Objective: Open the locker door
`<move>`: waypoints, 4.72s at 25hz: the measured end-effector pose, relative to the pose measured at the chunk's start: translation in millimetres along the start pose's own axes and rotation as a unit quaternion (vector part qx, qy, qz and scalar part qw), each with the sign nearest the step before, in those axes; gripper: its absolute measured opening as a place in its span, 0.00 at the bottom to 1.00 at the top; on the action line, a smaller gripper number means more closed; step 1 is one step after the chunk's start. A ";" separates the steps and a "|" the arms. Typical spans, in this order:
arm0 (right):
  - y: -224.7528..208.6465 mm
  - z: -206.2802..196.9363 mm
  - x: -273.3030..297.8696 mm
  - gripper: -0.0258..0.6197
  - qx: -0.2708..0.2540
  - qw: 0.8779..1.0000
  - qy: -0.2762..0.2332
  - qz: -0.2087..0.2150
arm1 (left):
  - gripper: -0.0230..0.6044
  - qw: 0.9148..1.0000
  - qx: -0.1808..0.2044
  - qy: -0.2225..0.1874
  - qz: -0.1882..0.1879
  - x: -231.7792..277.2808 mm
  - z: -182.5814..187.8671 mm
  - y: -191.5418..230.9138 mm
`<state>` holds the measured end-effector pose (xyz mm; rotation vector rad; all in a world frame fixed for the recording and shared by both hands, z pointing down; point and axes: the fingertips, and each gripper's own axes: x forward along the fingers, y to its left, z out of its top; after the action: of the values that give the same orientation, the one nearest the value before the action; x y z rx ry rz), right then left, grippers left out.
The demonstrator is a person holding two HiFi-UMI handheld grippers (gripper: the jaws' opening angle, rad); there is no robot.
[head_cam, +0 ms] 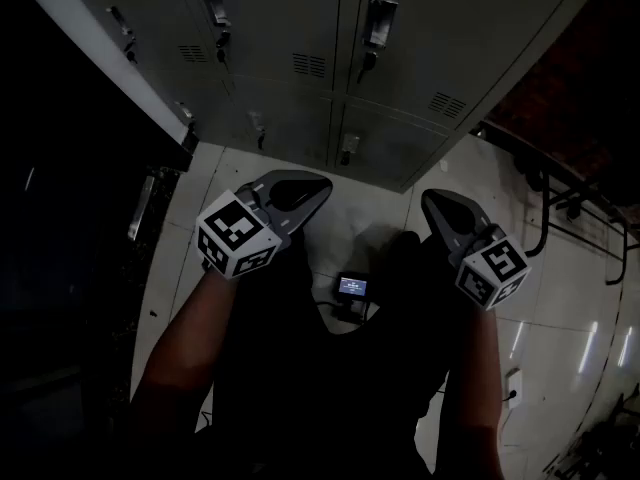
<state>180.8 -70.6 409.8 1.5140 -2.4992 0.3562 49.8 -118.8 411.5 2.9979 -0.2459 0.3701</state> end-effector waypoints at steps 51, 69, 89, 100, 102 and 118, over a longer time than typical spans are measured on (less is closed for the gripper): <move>-30.2 71.4 129.6 0.23 -0.397 0.897 0.119 -0.152 | 0.06 1.000 -0.006 -0.026 -0.006 -3.8 3.7 -0.7; -88.7 88.1 214.1 0.12 -0.663 0.652 0.262 -0.258 | 0.06 0.999 -0.013 -0.045 -0.013 -11.3 11.4 -0.6; -82.5 94.8 205.6 0.10 -0.518 0.781 0.153 -0.313 | 0.06 0.999 -0.016 -0.049 -0.009 -15.6 11.6 2.4; -10.4 60.7 123.4 0.11 -0.531 0.804 0.147 -0.223 | 0.06 0.999 -0.015 -0.044 -0.007 -17.8 7.7 4.5; -1.3 51.6 99.2 0.11 -0.527 0.808 0.151 -0.216 | 0.06 0.999 -0.015 -0.038 -0.006 -17.5 5.0 5.1; -25.3 3.2 -41.9 0.11 -0.492 0.811 0.184 -0.258 | 0.06 0.999 -0.006 -0.025 -0.041 19.0 9.5 -18.5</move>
<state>222.2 -47.7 397.2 1.3494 -1.4254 -0.5982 73.4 -104.6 405.4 2.9972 -0.1274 0.2854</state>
